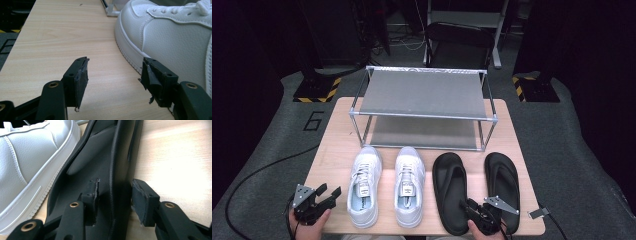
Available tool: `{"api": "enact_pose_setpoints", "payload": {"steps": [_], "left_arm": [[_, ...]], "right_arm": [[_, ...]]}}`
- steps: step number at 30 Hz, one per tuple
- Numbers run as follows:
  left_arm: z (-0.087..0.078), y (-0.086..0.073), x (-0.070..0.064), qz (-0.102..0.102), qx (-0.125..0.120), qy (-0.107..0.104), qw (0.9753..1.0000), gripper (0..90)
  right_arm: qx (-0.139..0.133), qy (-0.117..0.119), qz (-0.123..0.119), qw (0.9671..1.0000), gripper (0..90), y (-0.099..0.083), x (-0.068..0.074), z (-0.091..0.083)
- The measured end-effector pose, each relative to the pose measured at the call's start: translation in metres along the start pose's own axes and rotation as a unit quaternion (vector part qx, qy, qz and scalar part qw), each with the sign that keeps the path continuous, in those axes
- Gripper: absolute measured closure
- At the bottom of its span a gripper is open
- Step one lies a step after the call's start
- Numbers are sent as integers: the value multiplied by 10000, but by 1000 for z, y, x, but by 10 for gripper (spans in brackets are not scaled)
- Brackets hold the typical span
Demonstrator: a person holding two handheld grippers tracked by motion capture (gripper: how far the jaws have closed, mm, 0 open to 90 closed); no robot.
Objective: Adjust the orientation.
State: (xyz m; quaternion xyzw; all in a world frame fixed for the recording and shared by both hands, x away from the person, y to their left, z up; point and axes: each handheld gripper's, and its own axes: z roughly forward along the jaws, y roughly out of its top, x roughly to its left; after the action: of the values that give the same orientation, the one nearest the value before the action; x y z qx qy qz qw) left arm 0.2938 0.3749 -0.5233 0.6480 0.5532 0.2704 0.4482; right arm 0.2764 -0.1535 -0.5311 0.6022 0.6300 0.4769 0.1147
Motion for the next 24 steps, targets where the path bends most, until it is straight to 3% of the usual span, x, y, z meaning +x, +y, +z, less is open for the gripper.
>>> {"api": "enact_pose_setpoints", "payload": {"steps": [13, 20, 24], "left_arm": [[0, 0, 0, -19, -76, 26, 10000, 380], [0, 0, 0, -17, -80, 31, 10000, 380], [-1, 0, 1, -11, -15, -3, 10000, 380]], "right_arm": [[208, 206, 302, 9991, 516, 0, -3, 3], [252, 203, 325, 9989, 537, 1, -3, 3], [285, 275, 506, 9979, 573, 1, -6, 1]]}}
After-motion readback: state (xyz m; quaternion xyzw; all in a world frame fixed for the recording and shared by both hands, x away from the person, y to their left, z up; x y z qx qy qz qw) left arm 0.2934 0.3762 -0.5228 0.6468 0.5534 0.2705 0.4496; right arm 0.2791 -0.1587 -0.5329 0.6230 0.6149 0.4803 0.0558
